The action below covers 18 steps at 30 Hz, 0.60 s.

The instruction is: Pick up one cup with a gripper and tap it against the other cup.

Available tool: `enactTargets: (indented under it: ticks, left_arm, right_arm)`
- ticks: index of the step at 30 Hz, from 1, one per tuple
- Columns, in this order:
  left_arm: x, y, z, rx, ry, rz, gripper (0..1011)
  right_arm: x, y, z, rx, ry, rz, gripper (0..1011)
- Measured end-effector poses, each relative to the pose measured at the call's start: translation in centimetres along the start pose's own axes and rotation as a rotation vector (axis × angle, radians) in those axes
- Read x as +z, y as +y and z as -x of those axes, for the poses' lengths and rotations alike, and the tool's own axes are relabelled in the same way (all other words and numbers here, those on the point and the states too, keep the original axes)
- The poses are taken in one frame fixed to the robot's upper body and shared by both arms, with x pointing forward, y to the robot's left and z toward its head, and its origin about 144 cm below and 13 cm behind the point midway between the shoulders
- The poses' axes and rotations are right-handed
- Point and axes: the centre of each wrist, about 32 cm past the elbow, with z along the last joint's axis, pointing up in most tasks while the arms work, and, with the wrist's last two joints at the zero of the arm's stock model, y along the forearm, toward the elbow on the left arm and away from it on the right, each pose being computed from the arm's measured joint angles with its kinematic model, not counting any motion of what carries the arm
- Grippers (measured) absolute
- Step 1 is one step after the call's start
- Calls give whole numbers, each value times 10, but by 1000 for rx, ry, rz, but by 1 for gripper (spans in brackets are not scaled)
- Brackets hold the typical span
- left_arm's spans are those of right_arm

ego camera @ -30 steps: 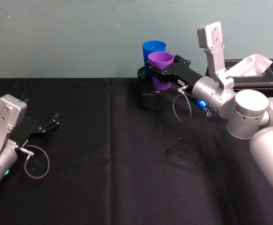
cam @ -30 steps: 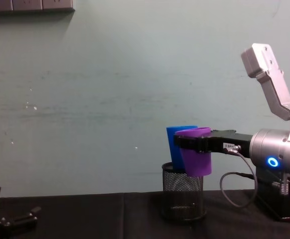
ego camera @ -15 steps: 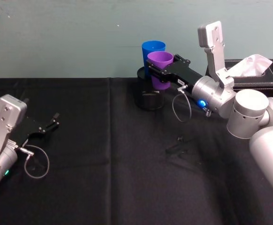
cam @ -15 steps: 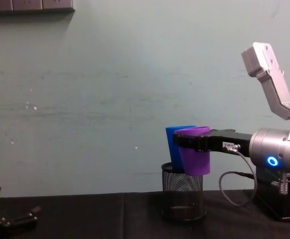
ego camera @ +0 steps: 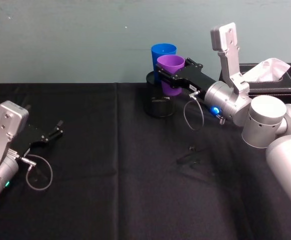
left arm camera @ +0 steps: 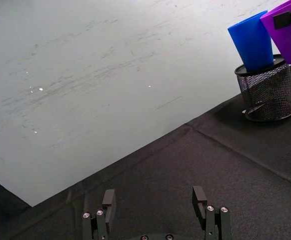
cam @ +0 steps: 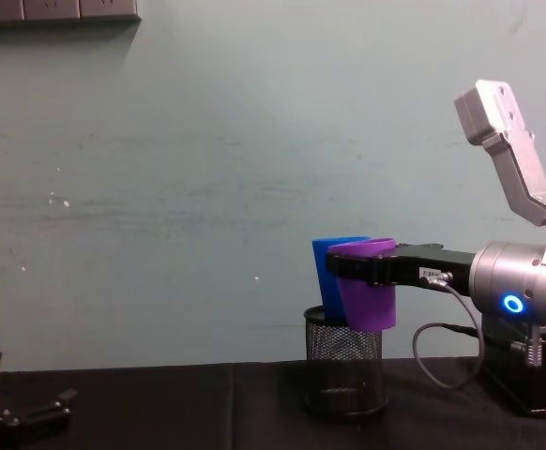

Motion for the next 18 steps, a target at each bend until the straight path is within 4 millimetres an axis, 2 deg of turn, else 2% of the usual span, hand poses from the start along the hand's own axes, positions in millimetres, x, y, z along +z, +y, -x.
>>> enactTargets:
  ticks: [18]
  left_arm:
    - [0,0,0,0,0,0,1000]
  right_arm:
    - [0,0,0,-2,1,1,724]
